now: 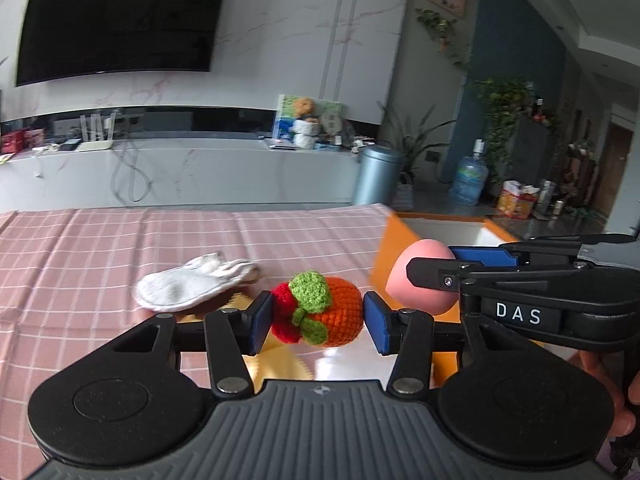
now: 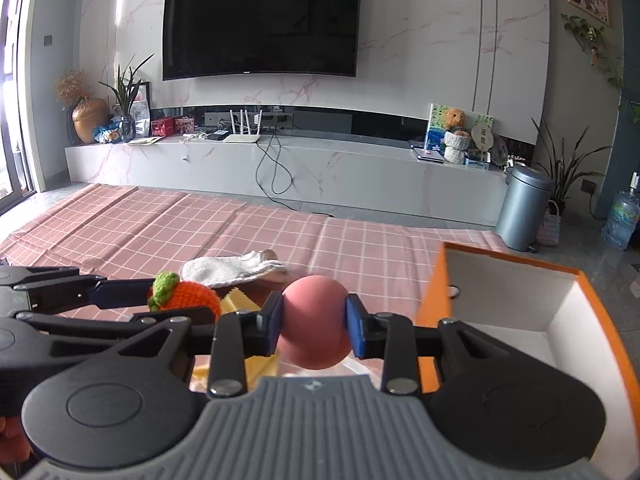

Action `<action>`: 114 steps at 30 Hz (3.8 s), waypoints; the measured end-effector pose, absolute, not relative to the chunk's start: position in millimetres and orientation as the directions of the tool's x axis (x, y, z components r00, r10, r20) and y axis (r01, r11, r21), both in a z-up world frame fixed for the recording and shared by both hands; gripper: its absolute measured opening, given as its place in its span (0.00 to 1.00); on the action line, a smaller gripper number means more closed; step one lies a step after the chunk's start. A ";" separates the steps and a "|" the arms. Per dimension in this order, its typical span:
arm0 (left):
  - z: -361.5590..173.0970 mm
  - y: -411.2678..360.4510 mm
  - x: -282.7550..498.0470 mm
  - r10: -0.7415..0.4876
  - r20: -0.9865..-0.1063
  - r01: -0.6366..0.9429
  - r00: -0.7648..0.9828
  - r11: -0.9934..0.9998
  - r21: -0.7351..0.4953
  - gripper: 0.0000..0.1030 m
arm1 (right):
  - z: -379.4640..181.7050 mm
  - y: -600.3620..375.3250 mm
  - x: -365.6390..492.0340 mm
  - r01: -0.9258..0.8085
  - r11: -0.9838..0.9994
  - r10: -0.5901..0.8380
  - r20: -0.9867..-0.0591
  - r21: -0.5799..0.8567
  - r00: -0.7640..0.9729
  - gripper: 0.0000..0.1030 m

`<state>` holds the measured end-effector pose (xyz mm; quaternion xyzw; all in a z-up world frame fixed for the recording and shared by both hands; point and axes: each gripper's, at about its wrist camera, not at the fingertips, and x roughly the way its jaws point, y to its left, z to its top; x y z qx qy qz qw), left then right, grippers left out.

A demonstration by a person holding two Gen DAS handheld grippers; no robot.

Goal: Organize soft objects
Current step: 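Carry the crocheted fruit and pink ball with both tools over the orange box, then open both tools to release the fruit and ball into the box, then move both tools back toward the items left on the table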

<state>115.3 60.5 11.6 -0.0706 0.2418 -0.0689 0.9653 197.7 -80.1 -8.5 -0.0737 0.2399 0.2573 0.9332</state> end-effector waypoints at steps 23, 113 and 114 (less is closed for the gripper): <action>25.9 -65.0 215.1 -0.511 -0.545 0.520 0.664 0.840 -0.154 0.54 | 17.8 -260.8 223.2 -0.378 0.925 0.271 -0.639 -0.034 0.720 0.32; -9.3 56.8 101.0 -0.193 -0.493 0.104 0.848 0.974 -0.202 0.67 | -24.2 -132.5 132.6 -0.396 0.916 0.316 -0.495 -0.063 0.810 0.63; -11.5 61.7 98.4 -0.183 -0.501 0.087 0.846 0.974 -0.210 0.67 | -26.3 -125.3 127.9 -0.400 0.915 0.322 -0.494 -0.056 0.808 0.63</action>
